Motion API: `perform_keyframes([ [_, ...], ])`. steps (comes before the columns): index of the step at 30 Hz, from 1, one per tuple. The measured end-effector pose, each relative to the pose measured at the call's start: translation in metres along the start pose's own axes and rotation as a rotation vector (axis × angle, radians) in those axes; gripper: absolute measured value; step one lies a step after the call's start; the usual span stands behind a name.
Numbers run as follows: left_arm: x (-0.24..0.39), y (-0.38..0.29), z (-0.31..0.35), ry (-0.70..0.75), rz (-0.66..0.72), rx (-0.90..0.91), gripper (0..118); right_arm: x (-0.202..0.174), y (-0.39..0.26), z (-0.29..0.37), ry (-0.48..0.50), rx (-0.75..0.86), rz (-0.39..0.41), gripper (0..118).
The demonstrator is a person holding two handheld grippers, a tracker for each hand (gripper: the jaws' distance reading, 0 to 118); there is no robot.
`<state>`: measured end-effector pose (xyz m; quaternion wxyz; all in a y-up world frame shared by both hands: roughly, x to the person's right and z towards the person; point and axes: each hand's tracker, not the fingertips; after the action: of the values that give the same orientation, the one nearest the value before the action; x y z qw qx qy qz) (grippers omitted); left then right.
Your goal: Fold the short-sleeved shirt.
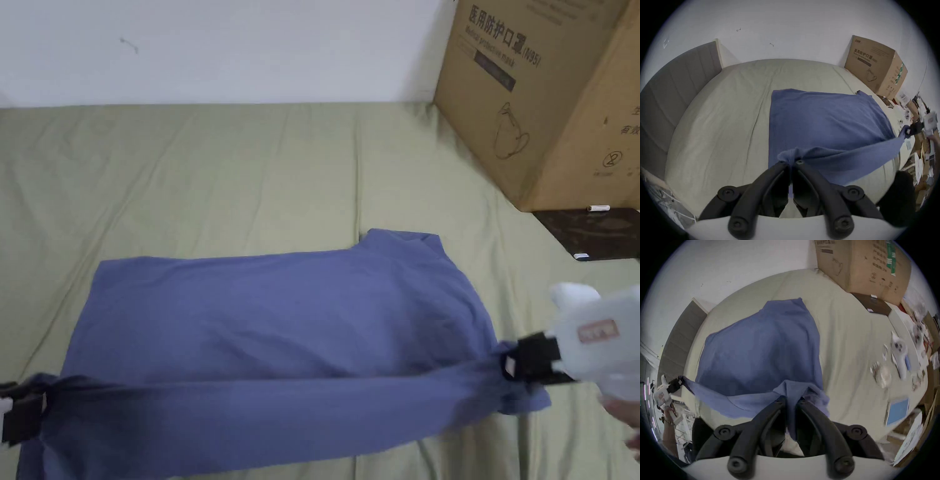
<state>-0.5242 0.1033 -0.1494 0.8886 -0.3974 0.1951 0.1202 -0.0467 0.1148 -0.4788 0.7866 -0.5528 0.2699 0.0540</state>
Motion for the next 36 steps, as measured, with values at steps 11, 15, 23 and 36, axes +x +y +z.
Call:
perform_keyframes([
  [11,-0.017,0.037,-0.063,-0.014,0.114,-0.051,88,0.001,0.061,-0.067,-0.083,0.072,-0.130,103],
  [15,-0.015,0.020,-0.032,-0.071,0.176,-0.026,88,0.000,0.019,-0.035,-0.041,0.118,-0.130,103],
  [23,0.002,-0.037,0.046,-0.029,0.164,-0.014,1,-0.001,-0.089,0.033,0.135,0.315,-0.186,1],
  [36,-0.033,-0.035,-0.042,0.028,0.266,-0.162,104,0.002,-0.111,0.030,0.277,0.283,-0.286,1],
])
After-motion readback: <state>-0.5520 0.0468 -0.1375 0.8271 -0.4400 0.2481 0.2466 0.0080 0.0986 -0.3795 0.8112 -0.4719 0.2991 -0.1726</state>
